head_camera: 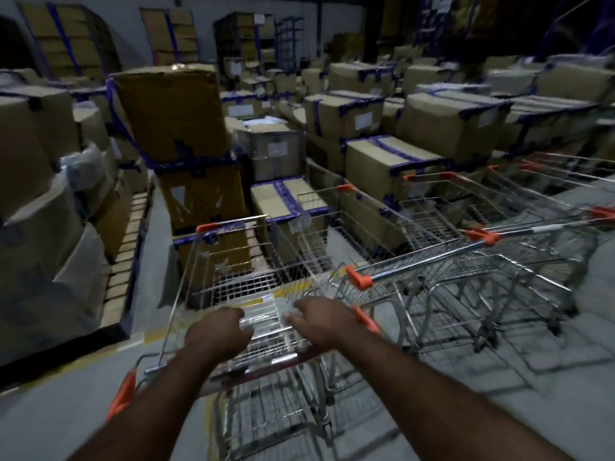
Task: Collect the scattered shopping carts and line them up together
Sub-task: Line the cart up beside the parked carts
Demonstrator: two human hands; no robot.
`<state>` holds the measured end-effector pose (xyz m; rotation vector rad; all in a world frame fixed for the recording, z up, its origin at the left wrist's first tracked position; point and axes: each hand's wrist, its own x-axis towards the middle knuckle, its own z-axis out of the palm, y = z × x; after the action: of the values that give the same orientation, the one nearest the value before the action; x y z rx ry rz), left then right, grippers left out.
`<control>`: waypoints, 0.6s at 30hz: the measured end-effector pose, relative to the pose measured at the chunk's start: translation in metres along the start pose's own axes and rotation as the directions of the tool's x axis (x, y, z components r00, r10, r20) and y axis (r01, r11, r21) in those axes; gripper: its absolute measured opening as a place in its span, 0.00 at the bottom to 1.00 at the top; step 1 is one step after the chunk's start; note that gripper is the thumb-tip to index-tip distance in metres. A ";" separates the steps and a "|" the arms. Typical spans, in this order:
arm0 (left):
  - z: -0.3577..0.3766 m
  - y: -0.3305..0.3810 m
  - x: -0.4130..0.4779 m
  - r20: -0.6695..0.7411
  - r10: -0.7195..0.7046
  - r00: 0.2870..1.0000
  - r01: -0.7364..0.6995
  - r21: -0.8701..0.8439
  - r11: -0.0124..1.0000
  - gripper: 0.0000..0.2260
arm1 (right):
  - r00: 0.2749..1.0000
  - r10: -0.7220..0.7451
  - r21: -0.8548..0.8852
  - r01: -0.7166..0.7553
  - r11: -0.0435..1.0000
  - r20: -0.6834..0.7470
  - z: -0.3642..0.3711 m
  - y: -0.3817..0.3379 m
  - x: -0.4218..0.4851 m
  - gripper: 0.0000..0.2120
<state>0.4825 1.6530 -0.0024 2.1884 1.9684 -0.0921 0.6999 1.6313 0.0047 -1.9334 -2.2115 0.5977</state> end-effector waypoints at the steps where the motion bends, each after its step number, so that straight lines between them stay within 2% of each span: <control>1: -0.010 0.017 0.007 -0.025 0.052 0.998 -0.052 -0.006 0.999 0.25 | 0.999 -0.006 -0.005 0.006 1.000 -0.039 -0.012 0.004 -0.003 0.29; 6: -0.062 0.118 0.032 -0.168 0.295 0.941 -0.309 -0.065 0.949 0.19 | 0.966 0.039 -0.006 -0.042 0.999 -0.255 -0.087 0.050 -0.028 0.26; 9: -0.093 0.196 0.038 -0.234 0.416 0.879 -0.436 -0.040 0.899 0.23 | 0.934 0.092 -0.029 -0.109 0.994 -0.345 -0.139 0.100 -0.060 0.25; 11: -0.110 0.252 0.037 -0.281 0.500 0.819 -0.530 -0.036 0.848 0.21 | 0.906 0.126 -0.046 -0.158 0.986 -0.404 -0.173 0.136 -0.086 0.23; 12: -0.116 0.282 0.036 -0.295 0.531 0.794 -0.567 -0.045 0.823 0.21 | 0.890 0.148 -0.046 -0.185 0.982 -0.431 -0.189 0.155 -0.100 0.23; 15: -0.129 0.382 0.028 -0.297 0.616 0.730 -0.658 -0.060 0.751 0.31 | 0.849 0.211 -0.063 -0.275 0.959 -0.484 -0.234 0.218 -0.146 0.22; 18: -0.133 0.488 0.012 -0.269 0.711 0.650 -0.741 -0.016 0.671 0.27 | 0.798 0.245 -0.087 -0.347 0.934 -0.551 -0.274 0.284 -0.198 0.23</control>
<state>0.9559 1.6427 0.1767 2.8161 0.9651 0.4274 1.0925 1.5193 0.1748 -2.2142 -1.6715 -0.1322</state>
